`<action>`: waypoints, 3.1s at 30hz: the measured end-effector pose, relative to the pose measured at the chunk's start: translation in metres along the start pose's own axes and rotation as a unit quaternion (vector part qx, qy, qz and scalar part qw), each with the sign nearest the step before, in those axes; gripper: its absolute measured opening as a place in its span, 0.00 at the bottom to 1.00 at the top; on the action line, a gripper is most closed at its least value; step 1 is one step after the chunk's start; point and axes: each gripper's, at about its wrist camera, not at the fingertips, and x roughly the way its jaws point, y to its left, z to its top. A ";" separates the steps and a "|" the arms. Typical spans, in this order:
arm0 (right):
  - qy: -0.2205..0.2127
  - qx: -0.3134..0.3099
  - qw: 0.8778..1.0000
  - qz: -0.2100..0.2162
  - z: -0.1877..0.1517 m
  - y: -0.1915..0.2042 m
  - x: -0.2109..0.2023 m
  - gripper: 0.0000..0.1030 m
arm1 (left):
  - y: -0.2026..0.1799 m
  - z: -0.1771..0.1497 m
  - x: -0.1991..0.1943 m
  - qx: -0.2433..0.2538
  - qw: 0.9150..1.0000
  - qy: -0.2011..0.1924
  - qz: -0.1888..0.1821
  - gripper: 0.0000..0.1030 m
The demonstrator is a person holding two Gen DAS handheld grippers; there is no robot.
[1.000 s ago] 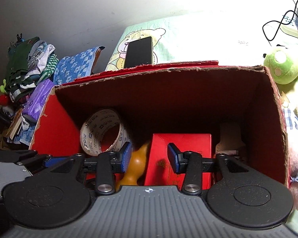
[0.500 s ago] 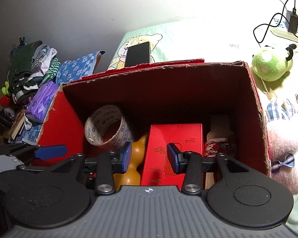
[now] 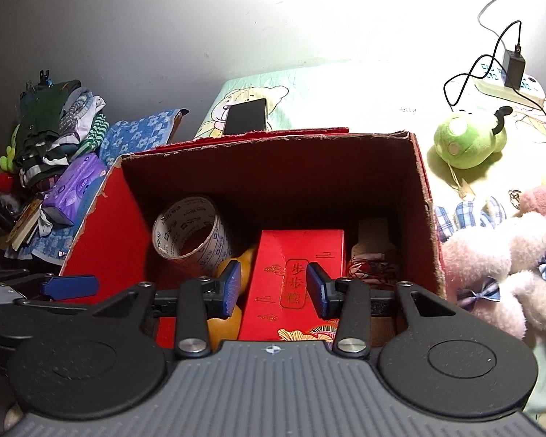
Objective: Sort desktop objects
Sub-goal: 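Raise the right gripper out of the box and move toward the pine cone, then lower the right gripper onto the brown pine cone and close on it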
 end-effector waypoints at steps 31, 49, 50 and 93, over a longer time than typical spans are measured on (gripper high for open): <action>-0.013 -0.044 0.994 0.096 -0.029 -0.018 -0.054 0.45 | -0.018 -0.051 -0.059 -0.102 0.993 -0.030 0.052 0.88; -0.011 -0.045 0.981 0.186 -0.052 -0.021 -0.061 0.42 | 0.000 -0.099 -0.035 -0.129 0.991 -0.001 0.024 0.88; -0.007 -0.053 0.979 0.195 -0.054 -0.017 -0.061 0.42 | 0.002 -0.102 -0.033 -0.127 0.992 0.001 0.021 0.88; 0.193 0.078 0.958 0.197 -0.091 0.006 0.049 0.49 | 0.020 -0.116 0.051 -0.068 0.987 0.020 -0.142 0.54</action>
